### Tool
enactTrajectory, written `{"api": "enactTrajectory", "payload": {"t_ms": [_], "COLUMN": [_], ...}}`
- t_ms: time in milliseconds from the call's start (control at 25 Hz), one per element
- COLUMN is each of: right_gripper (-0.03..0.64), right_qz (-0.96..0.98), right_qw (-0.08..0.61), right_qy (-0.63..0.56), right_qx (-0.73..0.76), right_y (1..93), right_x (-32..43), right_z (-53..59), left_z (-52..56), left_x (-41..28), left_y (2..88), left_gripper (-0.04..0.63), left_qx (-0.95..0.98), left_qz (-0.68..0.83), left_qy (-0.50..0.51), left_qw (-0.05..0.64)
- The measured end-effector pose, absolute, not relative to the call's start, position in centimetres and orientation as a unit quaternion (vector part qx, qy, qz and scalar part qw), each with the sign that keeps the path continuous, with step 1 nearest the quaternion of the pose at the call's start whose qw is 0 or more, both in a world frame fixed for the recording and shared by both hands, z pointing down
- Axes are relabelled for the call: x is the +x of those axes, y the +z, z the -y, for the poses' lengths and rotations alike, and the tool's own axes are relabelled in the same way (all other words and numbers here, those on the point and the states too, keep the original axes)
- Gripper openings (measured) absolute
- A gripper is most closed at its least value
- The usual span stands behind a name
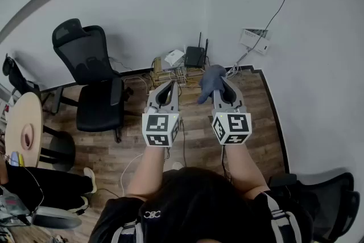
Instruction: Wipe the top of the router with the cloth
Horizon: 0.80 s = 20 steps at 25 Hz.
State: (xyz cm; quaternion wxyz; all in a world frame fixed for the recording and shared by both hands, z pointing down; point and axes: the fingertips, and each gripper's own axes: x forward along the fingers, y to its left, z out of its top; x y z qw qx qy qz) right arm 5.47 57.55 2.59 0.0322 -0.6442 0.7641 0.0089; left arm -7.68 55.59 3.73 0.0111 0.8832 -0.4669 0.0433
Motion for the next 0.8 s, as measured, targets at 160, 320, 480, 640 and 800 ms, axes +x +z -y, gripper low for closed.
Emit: {"api": "enactTrajectory", "payload": {"t_ms": [160,320,480,640,800], "right_gripper": [0.017,0.017,0.017,0.017,0.017], "right_qz": [-0.768,-0.768,-0.768,-0.761,-0.738], "right_qw": [0.034,0.038,0.031,0.028,0.045], "right_qy": [0.009,0.003,0.008,0.002,-0.001], "right_qx": [-0.639,-0.639,-0.639,-0.649,-0.673], "right_y": [2.6,2.7,2.7,3.0,2.8], "right_x": [4.3,3.6,2.5,1.7,1.6], "right_z": [-56.9,-56.5,-55.6,-54.2,-52.9], "left_z": [-55.0,-54.6,-53.6,-52.0,-50.3], "left_x": [-8.5,-9.3,-10.3,-11.3,-12.2], "left_y": [3.5,3.8,3.9,4.2,4.4], "left_gripper": [-0.006,-0.007,-0.007,-0.006,-0.007], "left_qx": [0.883,0.882,0.883,0.885,0.891], "left_qz": [0.468,0.468,0.467,0.463,0.451], "left_qy": [0.047,0.051,0.050,0.047,0.043], "left_qw": [-0.002,-0.002,0.001,0.005,0.011]}}
